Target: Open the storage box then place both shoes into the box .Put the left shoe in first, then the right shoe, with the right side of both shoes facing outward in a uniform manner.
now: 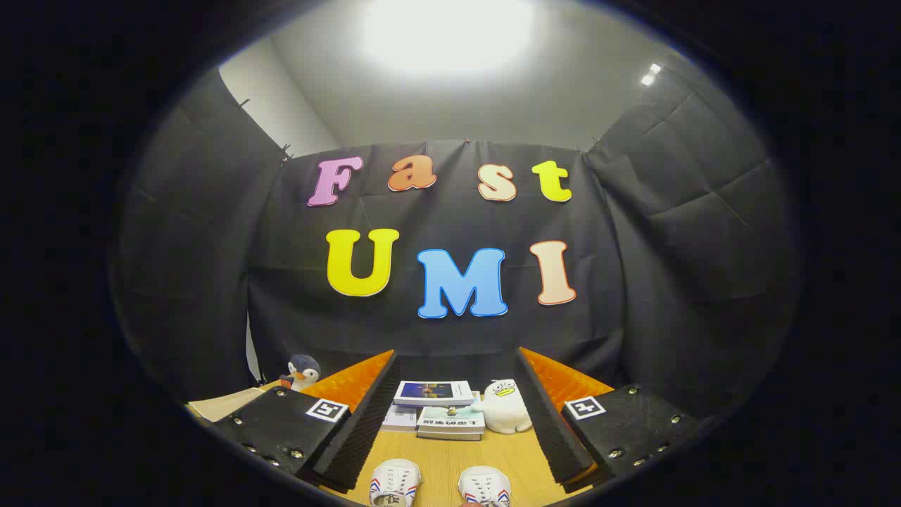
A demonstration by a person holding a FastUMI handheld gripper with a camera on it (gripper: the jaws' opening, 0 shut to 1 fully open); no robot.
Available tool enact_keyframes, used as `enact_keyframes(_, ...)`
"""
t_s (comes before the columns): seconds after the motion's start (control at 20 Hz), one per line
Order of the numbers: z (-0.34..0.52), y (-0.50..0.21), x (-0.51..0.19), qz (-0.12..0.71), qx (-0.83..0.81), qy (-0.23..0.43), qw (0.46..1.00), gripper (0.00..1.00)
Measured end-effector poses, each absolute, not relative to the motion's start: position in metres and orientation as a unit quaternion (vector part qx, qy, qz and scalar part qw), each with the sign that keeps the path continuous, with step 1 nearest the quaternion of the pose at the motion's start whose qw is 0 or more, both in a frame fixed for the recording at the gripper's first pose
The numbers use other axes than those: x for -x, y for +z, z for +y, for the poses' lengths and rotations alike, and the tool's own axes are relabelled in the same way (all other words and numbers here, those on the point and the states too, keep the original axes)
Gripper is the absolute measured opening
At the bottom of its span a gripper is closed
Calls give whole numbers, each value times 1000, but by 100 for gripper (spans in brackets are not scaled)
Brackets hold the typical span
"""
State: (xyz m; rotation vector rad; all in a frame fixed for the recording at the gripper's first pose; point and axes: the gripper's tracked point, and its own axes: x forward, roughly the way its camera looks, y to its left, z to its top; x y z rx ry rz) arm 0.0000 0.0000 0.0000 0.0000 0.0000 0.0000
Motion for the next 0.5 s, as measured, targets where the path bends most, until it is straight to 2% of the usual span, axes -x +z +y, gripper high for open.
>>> enact_keyframes(0.5, -1, 1, 1, 2, -11, 0, 1000, 96)
